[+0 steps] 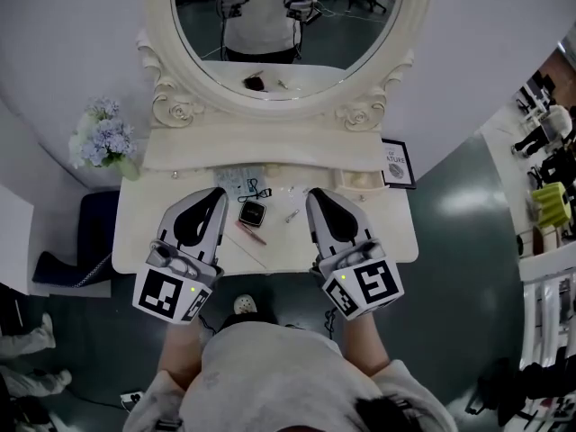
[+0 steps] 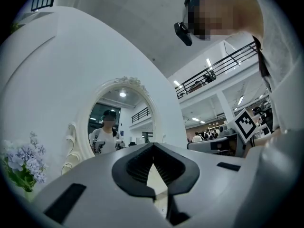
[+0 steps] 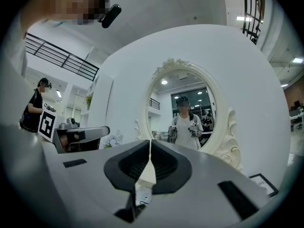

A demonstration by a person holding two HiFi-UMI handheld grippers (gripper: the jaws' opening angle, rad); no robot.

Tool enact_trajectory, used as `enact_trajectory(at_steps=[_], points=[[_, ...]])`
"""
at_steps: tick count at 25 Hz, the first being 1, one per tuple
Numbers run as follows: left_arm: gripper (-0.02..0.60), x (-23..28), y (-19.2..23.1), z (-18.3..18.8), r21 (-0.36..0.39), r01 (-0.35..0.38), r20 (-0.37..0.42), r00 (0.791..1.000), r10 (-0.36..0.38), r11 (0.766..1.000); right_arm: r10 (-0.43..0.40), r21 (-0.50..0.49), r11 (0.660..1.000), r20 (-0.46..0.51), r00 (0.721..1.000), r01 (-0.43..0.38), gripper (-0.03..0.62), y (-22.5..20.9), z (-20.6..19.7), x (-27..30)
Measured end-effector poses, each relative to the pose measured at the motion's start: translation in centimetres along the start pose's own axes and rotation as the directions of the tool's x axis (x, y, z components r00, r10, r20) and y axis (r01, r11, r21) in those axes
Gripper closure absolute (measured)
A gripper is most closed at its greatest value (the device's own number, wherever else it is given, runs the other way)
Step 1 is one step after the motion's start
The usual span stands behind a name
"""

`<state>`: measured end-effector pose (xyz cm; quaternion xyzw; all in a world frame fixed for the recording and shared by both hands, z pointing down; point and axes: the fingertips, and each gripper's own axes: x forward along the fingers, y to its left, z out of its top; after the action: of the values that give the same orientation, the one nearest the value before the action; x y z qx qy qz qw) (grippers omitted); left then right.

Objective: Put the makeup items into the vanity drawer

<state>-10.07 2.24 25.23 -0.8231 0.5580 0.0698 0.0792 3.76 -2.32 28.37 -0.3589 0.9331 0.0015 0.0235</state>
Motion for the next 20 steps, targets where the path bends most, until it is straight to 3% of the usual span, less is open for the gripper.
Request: enact_trajectory(at_steps=[11, 20], points=[[0.568, 0.6, 4.3, -1.6, -0.019, 0.076, -0.005, 0.997, -0.076, 0.997, -0.063, 0.034, 0.997, -0.015, 0.998, 0.063, 0.571, 0.9, -1.7, 4.0], [0.568, 1.4, 5.9, -3.9, -0.074, 0.080, -0.032, 0.996, -0.082, 0.994, -0.069, 0.038, 0.996, -0.130, 0.989, 0.075, 0.571, 0.4, -5.4, 6.3]])
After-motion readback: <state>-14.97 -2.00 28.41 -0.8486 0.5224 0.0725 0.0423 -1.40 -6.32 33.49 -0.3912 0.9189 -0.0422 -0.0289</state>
